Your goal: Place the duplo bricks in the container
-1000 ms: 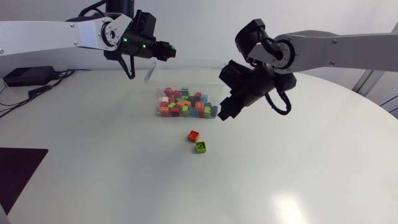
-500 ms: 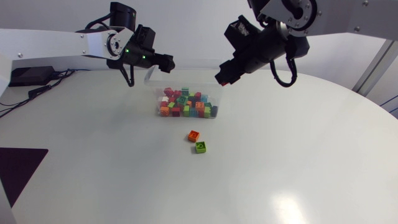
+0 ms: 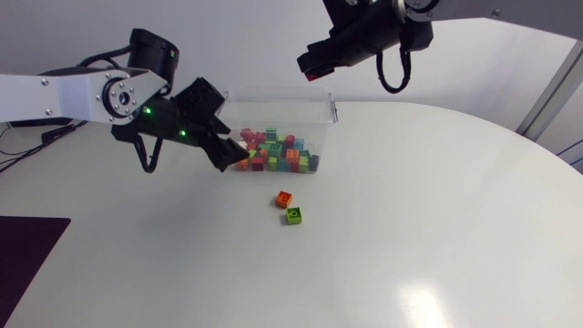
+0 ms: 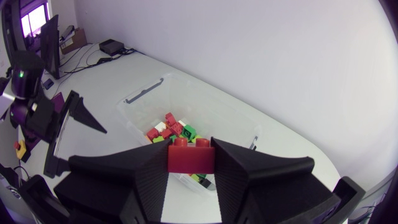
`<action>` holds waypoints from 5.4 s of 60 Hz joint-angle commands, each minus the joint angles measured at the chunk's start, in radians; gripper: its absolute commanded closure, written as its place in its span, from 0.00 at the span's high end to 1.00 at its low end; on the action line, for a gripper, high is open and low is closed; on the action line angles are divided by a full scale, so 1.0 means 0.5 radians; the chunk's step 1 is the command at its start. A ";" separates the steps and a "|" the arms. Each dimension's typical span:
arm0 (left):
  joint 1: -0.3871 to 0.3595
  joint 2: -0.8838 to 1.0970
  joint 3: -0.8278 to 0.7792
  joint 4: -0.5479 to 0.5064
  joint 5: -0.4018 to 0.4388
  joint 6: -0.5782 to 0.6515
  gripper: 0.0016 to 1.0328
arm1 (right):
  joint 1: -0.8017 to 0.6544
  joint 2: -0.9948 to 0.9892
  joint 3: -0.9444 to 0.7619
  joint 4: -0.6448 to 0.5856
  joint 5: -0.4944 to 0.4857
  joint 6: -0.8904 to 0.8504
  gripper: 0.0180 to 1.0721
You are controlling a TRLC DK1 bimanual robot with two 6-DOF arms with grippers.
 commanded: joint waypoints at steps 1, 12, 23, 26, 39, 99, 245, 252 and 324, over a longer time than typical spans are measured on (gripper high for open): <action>-0.046 -0.013 -0.120 -0.046 0.032 0.234 0.95 | -0.001 0.092 0.072 0.055 -0.010 0.065 0.22; -0.123 0.091 -0.193 -0.052 0.044 0.439 0.95 | -0.007 0.239 0.194 0.098 -0.023 0.099 0.23; -0.148 0.205 -0.178 -0.049 0.065 0.540 0.95 | -0.010 0.396 0.332 0.150 -0.029 0.127 0.23; -0.160 0.236 -0.175 -0.046 0.065 0.559 0.95 | -0.010 0.429 0.357 0.172 -0.029 0.136 0.23; -0.237 0.389 -0.123 -0.040 0.065 0.700 0.94 | -0.029 0.626 0.489 0.242 -0.029 0.145 0.23; -0.356 1.033 0.721 -0.654 -0.073 1.378 0.92 | -0.035 0.147 -0.296 0.482 -0.065 0.078 0.95; 0.129 0.113 0.666 -0.178 -0.033 -0.245 0.28 | 0.465 0.555 -0.520 -0.482 0.192 0.630 0.88; 0.153 0.101 0.666 -0.012 -0.103 -0.411 0.28 | 0.456 0.616 -0.441 -0.528 0.192 0.642 0.85; 0.040 0.822 1.463 0.420 -0.806 -0.993 0.28 | 0.352 0.491 -0.465 -0.574 0.241 0.639 0.24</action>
